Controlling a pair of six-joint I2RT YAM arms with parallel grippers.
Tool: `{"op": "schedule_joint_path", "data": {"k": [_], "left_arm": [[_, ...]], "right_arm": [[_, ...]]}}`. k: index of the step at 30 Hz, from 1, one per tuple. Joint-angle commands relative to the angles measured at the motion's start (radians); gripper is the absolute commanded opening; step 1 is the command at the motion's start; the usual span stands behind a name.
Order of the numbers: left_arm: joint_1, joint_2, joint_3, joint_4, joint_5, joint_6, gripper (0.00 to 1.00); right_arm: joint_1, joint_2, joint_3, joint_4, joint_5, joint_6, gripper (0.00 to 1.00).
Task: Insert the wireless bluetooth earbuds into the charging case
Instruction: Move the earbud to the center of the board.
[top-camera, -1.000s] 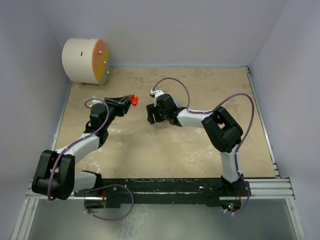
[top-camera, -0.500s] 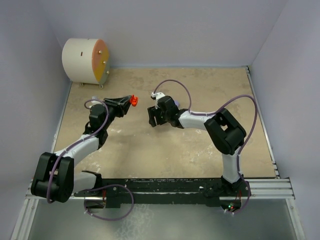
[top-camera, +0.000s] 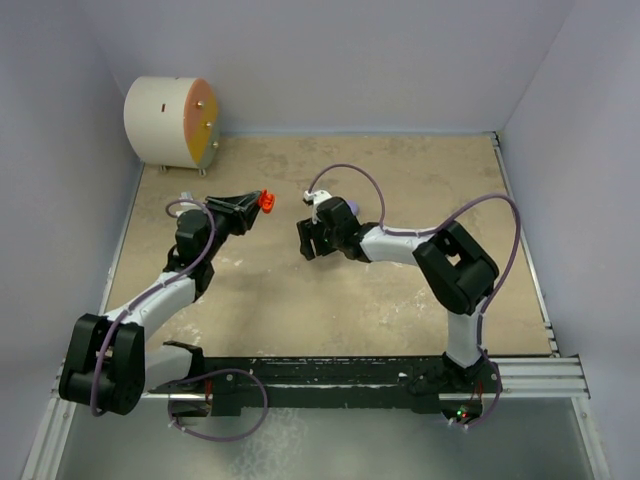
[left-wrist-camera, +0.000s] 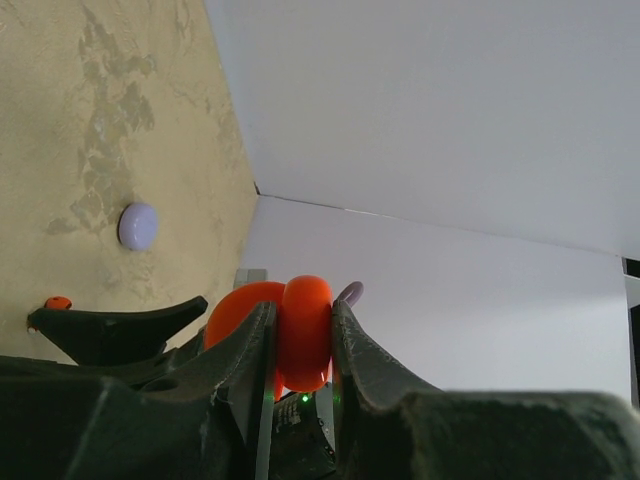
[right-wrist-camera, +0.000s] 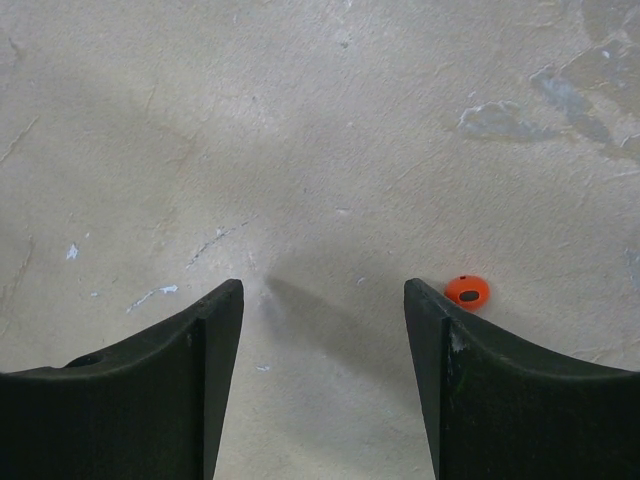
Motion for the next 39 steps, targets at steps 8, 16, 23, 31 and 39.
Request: {"op": "schedule_joint_path", "data": {"k": [8, 16, 23, 31, 39], "left_arm": [[0.007, -0.043, -0.010, 0.009, -0.013, 0.026, 0.00], [0.009, -0.039, -0.010, 0.013, -0.013, 0.026, 0.00], [0.007, -0.024, -0.010, 0.024, -0.011, 0.024, 0.00], [0.007, -0.009, -0.008, 0.037, -0.006, 0.019, 0.00], [0.009, 0.019, -0.005, 0.061, 0.014, 0.012, 0.00]], "right_arm": [[0.025, -0.055, -0.037, -0.078, 0.017, -0.022, 0.68], [0.035, -0.130, 0.069, -0.025, 0.041, -0.083, 0.68], [0.031, -0.153, 0.179, -0.089, 0.148, -0.060, 0.66], [0.024, -0.078, 0.247, -0.287, 0.288, -0.019, 0.65], [0.012, -0.100, 0.200, -0.312, 0.283, 0.092, 0.63]]}}
